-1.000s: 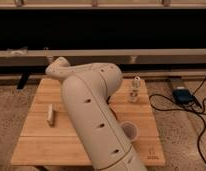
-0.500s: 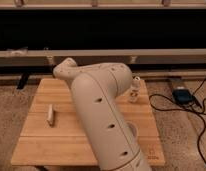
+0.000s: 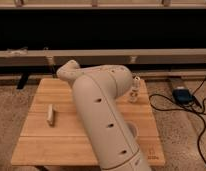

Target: Drag the pepper across the table

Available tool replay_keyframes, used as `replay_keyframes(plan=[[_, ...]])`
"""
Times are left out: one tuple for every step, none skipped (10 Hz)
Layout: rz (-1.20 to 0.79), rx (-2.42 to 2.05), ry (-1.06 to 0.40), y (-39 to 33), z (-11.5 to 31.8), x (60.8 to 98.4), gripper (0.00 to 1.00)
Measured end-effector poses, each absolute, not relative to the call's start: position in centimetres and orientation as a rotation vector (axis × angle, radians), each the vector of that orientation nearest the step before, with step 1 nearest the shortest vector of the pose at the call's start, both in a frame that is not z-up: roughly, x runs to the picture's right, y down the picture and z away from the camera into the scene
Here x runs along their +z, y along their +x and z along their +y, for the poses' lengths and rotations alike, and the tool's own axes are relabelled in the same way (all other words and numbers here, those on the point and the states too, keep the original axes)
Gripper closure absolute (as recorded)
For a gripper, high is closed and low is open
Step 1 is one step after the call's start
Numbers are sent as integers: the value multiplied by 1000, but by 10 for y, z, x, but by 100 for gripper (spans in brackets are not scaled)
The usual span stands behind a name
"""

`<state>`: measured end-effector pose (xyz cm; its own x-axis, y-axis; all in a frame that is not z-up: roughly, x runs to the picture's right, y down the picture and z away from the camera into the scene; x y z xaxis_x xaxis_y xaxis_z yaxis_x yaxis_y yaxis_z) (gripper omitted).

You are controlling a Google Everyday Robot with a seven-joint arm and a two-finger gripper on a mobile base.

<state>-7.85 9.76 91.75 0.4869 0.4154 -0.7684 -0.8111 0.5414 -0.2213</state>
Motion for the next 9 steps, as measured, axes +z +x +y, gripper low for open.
replay_keyframes(plan=[[732,816,-638,-74,101,920,20],[738,819,-646,-73,104,922,23],[742,821,-652,-72,104,923,30],[748,823,-659,-69,105,924,42],[752,824,-663,-67,105,924,51],[755,823,-668,-66,106,924,60],[755,821,-672,-67,106,924,70],[756,819,-674,-67,106,924,80],[755,818,-675,-67,106,924,90]])
